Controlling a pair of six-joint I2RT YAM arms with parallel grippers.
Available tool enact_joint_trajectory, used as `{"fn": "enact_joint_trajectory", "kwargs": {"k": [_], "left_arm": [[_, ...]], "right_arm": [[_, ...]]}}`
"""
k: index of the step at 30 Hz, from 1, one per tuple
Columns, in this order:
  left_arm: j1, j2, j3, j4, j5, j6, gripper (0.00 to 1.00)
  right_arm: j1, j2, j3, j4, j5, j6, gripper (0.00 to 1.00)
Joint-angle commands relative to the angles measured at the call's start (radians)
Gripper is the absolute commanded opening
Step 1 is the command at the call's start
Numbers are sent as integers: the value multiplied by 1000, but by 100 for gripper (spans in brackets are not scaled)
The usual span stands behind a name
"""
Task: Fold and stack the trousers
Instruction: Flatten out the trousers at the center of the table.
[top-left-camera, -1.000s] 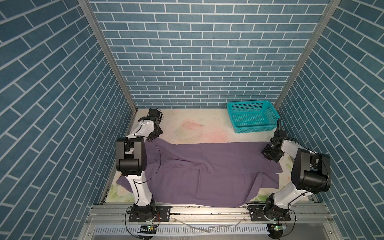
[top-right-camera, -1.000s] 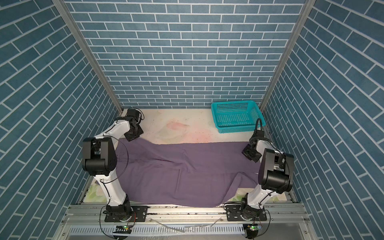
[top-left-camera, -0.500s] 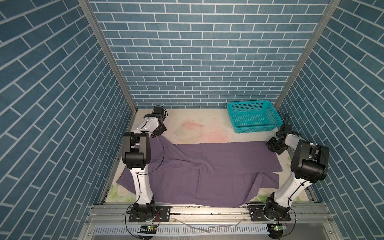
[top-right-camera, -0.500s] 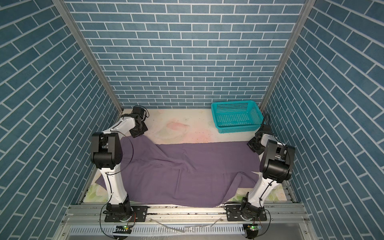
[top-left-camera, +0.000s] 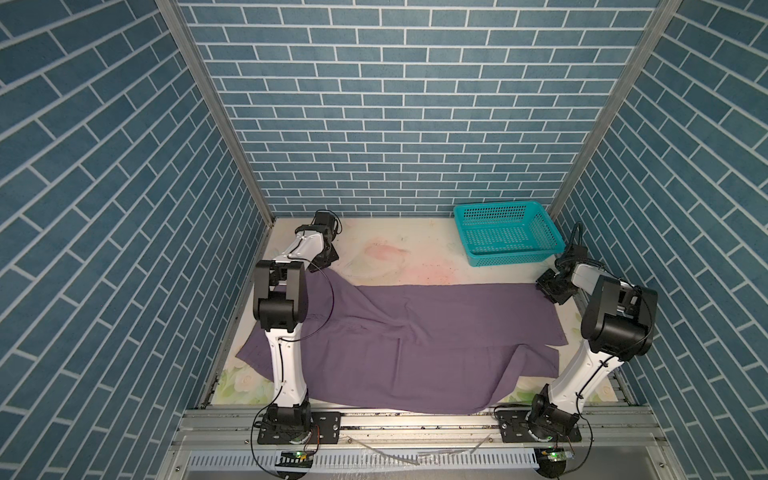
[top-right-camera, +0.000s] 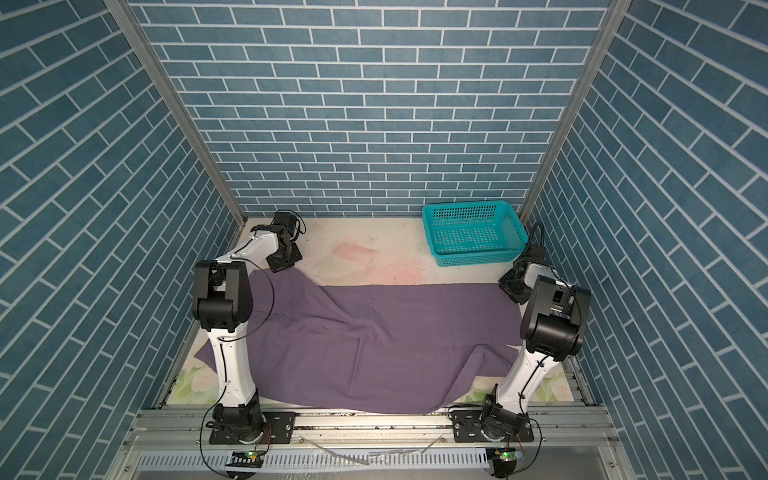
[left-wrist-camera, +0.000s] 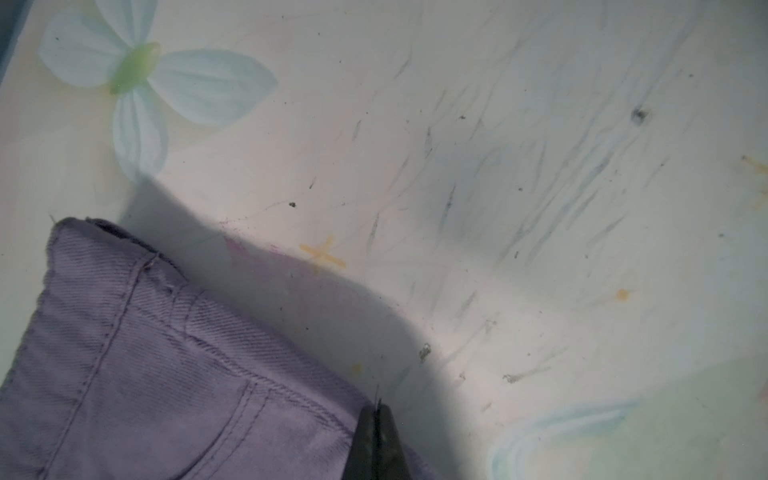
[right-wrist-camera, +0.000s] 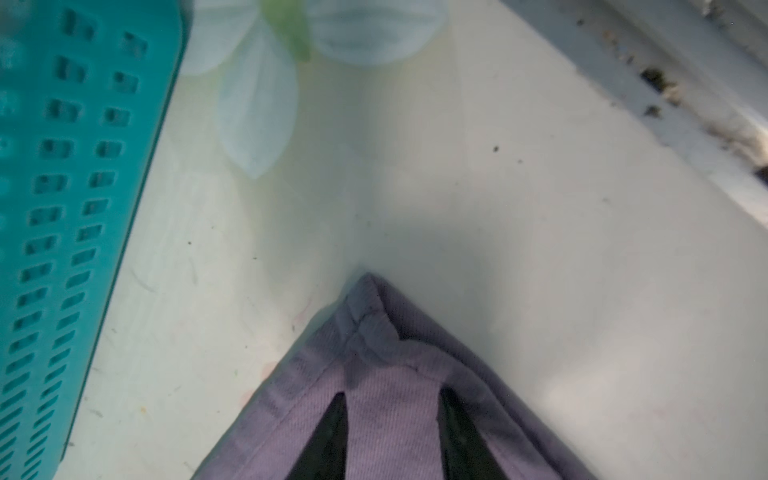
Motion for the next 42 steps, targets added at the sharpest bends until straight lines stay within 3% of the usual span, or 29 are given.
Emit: {"fn": "enact_joint_trajectory", "kwargs": {"k": [1, 11, 18, 26, 31, 42], "left_arm": [[-7, -56, -27, -5, -3, 6, 0], [-7, -84, -45, -14, -27, 16, 0], [-7, -100, -69, 1, -42, 12, 0], [-7, -97, -93, 26, -23, 9, 0], [-8, -81, -78, 27, -14, 11, 0], [-7, -16, 47, 1, -12, 22, 0]], "right_arm": [[-10, -31, 29, -75, 105, -58, 43], [-12, -67, 45, -161, 237, -119, 58], [-11, -19, 49, -187, 224, -137, 64], [-16, 45, 70, -113, 150, -103, 31], [-32, 91, 118, -89, 109, -78, 0], [-57, 112, 244, -6, 84, -62, 0]]}}
